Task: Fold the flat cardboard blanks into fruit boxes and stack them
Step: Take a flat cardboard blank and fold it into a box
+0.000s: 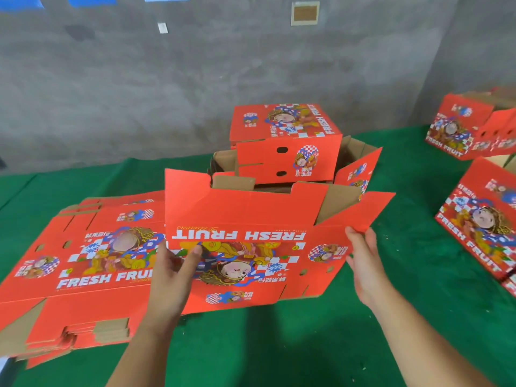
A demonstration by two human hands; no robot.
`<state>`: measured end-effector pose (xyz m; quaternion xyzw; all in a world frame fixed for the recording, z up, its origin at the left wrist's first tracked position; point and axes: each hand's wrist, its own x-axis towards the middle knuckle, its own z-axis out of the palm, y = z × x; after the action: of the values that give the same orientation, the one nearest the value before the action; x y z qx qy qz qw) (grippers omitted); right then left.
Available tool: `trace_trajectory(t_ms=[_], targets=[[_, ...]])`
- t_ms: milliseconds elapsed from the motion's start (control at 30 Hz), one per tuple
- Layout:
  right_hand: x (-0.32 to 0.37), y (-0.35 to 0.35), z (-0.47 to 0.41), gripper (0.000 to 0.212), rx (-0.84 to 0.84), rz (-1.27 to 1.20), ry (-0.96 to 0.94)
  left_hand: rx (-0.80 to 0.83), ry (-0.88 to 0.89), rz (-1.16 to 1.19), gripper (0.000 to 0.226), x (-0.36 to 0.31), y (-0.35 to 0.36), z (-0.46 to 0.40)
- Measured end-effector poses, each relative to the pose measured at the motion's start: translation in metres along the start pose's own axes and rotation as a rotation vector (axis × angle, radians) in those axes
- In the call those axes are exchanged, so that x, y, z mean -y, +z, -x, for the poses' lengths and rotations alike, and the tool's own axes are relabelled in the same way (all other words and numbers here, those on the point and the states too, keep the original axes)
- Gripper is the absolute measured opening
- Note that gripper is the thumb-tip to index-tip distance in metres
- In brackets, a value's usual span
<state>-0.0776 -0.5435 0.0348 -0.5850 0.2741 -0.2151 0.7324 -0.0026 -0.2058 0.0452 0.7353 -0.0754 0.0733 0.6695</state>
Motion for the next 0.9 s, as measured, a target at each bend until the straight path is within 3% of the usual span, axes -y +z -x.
trace_trajectory(t_ms=[133,233,333,367,467,533,600,667,800,900], targets=[[0.013,-0.009,0.009,0.030,0.035,-0.112,-0.028,0.026,0.005,0.004,0.052,0.011,0.014,0.009],[0.007,-0.012,0.020,0.036,0.157,-0.133,0.091,0.132,-0.004,-0.028,0.057,0.017,0.020,0.020],[-0.003,-0.001,0.042,0.016,0.259,-0.127,0.207,0.290,-0.057,-0.012,0.085,0.023,0.038,0.032],[-0.006,0.002,0.047,0.020,0.285,-0.097,0.230,0.286,-0.063,-0.017,0.093,0.026,0.041,0.035],[-0.004,0.000,0.047,0.055,0.387,0.058,0.202,0.275,-0.042,-0.072,0.099,0.033,0.039,0.042],[-0.002,-0.010,0.037,0.102,0.489,0.171,0.108,0.262,-0.083,-0.054,0.084,0.034,0.029,0.045],[0.002,-0.017,0.032,0.118,0.581,0.276,-0.058,0.243,-0.169,0.029,0.067,0.031,0.018,0.046],[-0.006,-0.021,0.020,0.114,0.578,0.323,-0.205,0.256,-0.168,0.048,0.066,0.022,0.010,0.044],[-0.010,-0.014,0.012,0.080,0.390,0.251,-0.318,0.216,-0.092,-0.006,0.071,0.002,0.015,0.041],[-0.010,-0.018,0.005,0.077,0.197,0.295,-0.365,0.287,-0.110,-0.123,0.041,-0.015,0.015,0.037]])
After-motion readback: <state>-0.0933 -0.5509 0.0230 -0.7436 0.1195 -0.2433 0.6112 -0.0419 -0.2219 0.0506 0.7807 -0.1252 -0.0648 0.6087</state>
